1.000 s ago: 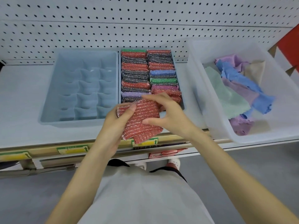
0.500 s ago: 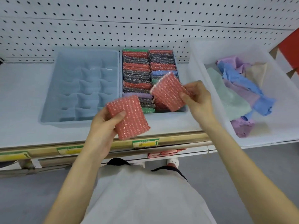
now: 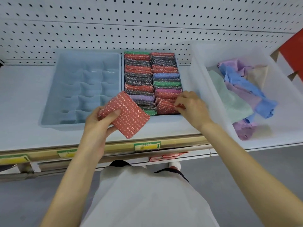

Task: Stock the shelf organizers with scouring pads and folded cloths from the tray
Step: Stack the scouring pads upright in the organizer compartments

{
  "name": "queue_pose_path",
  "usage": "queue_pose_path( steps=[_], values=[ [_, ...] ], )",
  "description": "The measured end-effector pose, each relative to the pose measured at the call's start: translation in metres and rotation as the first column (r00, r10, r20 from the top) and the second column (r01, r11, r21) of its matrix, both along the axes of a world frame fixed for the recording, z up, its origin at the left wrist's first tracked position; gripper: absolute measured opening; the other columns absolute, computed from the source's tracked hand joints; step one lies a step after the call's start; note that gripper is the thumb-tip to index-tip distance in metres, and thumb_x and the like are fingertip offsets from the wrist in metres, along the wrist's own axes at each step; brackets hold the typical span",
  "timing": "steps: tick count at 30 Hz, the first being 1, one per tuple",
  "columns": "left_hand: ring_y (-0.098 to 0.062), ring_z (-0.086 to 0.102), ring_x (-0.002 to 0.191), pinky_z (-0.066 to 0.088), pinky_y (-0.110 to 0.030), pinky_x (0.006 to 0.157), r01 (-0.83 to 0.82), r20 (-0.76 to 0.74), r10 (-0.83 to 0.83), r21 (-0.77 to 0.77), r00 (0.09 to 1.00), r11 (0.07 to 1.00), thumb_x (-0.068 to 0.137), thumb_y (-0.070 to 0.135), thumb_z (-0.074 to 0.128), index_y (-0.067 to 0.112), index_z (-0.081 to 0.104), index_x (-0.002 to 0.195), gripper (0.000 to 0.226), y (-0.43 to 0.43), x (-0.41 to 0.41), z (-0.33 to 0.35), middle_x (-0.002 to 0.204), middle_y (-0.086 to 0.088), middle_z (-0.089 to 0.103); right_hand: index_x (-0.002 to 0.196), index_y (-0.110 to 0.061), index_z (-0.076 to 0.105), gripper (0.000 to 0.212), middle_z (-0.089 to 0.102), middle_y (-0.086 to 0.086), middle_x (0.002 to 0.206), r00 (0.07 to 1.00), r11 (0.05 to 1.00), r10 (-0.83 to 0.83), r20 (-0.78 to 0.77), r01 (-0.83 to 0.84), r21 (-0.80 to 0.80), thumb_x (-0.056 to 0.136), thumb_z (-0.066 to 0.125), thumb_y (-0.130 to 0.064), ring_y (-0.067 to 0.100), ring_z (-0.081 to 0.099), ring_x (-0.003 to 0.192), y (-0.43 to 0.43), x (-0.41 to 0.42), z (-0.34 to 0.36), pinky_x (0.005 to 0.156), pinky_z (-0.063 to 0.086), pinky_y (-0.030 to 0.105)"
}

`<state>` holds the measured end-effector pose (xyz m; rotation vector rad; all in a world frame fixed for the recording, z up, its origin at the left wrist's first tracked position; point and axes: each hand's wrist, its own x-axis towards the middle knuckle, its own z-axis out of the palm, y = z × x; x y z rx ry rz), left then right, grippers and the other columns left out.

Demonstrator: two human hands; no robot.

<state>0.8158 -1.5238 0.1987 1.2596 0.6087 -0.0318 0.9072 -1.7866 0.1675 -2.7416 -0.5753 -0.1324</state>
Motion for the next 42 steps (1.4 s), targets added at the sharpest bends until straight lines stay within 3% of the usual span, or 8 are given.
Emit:
queue_pose_path(
  steps=[8, 11, 17, 21, 25, 35, 39, 42],
  values=[
    [-0.013, 0.068, 0.087, 0.057, -0.032, 0.079, 0.093, 0.011, -0.093, 0.018, 0.996, 0.996, 0.084, 0.010, 0.067, 0.010, 0.058, 0.102, 0.020, -0.019, 0.001, -0.001, 0.100, -0.003, 0.067, 0.099, -0.023, 0.071, 0.013, 0.060, 0.003, 0.094, 0.961, 0.867, -0.154, -0.228, 0.243, 0.436, 0.089, 0.064, -0.018, 0.014, 0.058, 0.086, 0.003, -0.012, 0.029, 0.076, 0.048, 0.026],
    [-0.012, 0.069, 0.085, 0.057, -0.028, 0.075, 0.207, 0.052, -0.208, 0.023, 0.977, 0.978, 0.083, 0.008, 0.068, 0.011, 0.058, 0.098, 0.018, -0.035, 0.004, 0.001, 0.096, -0.004, 0.067, 0.111, -0.020, 0.064, 0.025, 0.067, 0.012, 0.096, 0.822, 0.696, 0.190, -0.536, 0.272, 0.665, 0.087, 0.065, -0.013, 0.013, 0.063, 0.086, 0.028, -0.036, 0.053, 0.079, 0.053, 0.029],
    [-0.003, 0.063, 0.093, 0.051, -0.020, 0.084, 0.258, 0.156, -0.322, 0.331, 0.934, 0.908, 0.090, 0.018, 0.063, 0.015, 0.060, 0.097, 0.008, -0.047, 0.019, -0.002, 0.098, 0.009, 0.067, 0.103, -0.028, 0.061, 0.035, 0.068, -0.002, 0.089, 0.913, 0.662, 0.103, -0.396, 0.234, 0.712, 0.083, 0.067, 0.000, 0.009, 0.061, 0.077, 0.008, -0.021, 0.048, 0.071, 0.054, 0.030],
    [-0.008, 0.048, 0.121, 0.039, -0.019, 0.092, 0.262, 0.005, -0.498, 0.846, 0.867, 0.465, 0.097, 0.037, 0.046, 0.023, 0.052, 0.126, 0.033, -0.023, 0.025, -0.014, 0.130, 0.007, 0.055, 0.099, -0.043, 0.063, 0.033, 0.067, -0.017, 0.094, 0.976, 0.783, -0.053, -0.212, 0.172, 0.598, 0.083, 0.068, -0.014, 0.015, 0.064, 0.081, -0.024, -0.010, 0.031, 0.078, 0.051, 0.031],
    [-0.014, 0.021, 0.143, 0.017, -0.036, 0.118, 0.412, -0.207, -0.643, 0.892, 0.737, 0.185, 0.094, 0.052, 0.019, 0.020, 0.039, 0.144, 0.063, -0.016, 0.025, -0.035, 0.153, 0.001, 0.033, 0.105, -0.026, 0.071, 0.026, 0.071, -0.006, 0.102, 1.000, 0.960, 0.008, 0.004, -0.009, 0.280, 0.084, 0.070, -0.012, 0.006, 0.064, 0.082, -0.017, -0.011, 0.017, 0.077, 0.052, 0.024],
    [-0.007, 0.012, 0.145, 0.008, -0.027, 0.116, 0.371, -0.205, -0.629, 0.917, 0.750, 0.144, 0.098, 0.050, 0.014, 0.022, 0.038, 0.145, 0.060, -0.015, 0.022, -0.047, 0.156, 0.007, 0.026, 0.105, -0.017, 0.074, 0.021, 0.067, 0.006, 0.103, 0.956, 0.991, 0.133, 0.263, -0.128, -0.038, 0.085, 0.068, -0.021, 0.029, 0.057, 0.092, -0.006, -0.010, -0.013, 0.075, 0.050, 0.037],
    [-0.007, 0.012, 0.145, 0.008, -0.025, 0.116, 0.374, -0.207, -0.620, 0.915, 0.757, 0.151, 0.095, 0.050, 0.014, 0.022, 0.038, 0.145, 0.063, -0.017, 0.021, -0.046, 0.156, 0.008, 0.026, 0.132, -0.012, 0.055, 0.045, 0.053, 0.008, 0.136, 0.995, 0.986, 0.091, 0.050, -0.097, 0.137, 0.096, 0.040, -0.035, 0.023, 0.044, 0.123, -0.004, -0.022, -0.002, 0.105, 0.037, 0.035],
    [-0.005, 0.012, 0.145, 0.008, -0.024, 0.115, 0.371, -0.205, -0.613, 0.916, 0.763, 0.154, 0.097, 0.052, 0.013, 0.023, 0.038, 0.145, 0.062, -0.017, 0.021, -0.047, 0.155, 0.009, 0.026, 0.149, -0.021, 0.022, 0.067, 0.018, -0.003, 0.157, 0.953, 0.968, 0.202, -0.227, -0.230, -0.104, 0.093, 0.014, -0.056, 0.012, 0.009, 0.146, 0.002, -0.035, -0.012, 0.119, 0.003, 0.029]
  ],
)
